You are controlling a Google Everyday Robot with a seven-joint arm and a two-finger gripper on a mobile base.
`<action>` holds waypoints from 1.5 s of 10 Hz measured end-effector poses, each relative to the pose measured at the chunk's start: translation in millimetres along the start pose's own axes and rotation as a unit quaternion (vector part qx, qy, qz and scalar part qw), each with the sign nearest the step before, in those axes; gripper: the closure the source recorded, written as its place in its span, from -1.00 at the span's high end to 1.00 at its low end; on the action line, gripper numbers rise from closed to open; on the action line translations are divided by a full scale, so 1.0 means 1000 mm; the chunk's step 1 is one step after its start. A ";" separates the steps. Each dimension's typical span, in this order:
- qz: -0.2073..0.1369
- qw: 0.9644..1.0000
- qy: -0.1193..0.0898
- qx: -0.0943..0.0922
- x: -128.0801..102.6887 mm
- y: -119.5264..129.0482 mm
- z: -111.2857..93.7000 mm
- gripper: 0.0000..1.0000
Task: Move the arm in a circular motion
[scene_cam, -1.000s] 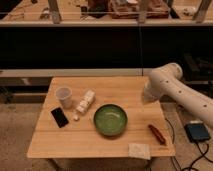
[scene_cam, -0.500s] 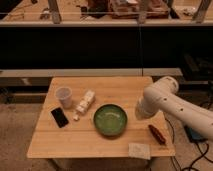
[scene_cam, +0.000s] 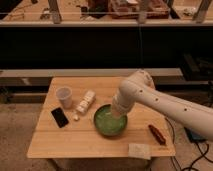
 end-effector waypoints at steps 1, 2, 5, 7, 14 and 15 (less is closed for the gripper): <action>-0.034 0.999 -0.016 -0.004 -0.015 -0.023 0.005 -0.90; -0.066 0.998 -0.017 -0.008 -0.026 -0.047 0.010 -0.90; -0.105 0.994 0.021 -0.017 -0.022 -0.128 0.023 -0.90; -0.104 0.994 0.038 -0.015 0.000 -0.164 0.025 -0.90; 0.029 0.997 0.078 0.007 0.142 -0.141 -0.003 -0.90; 0.050 0.995 0.084 0.007 0.159 -0.129 -0.008 -0.90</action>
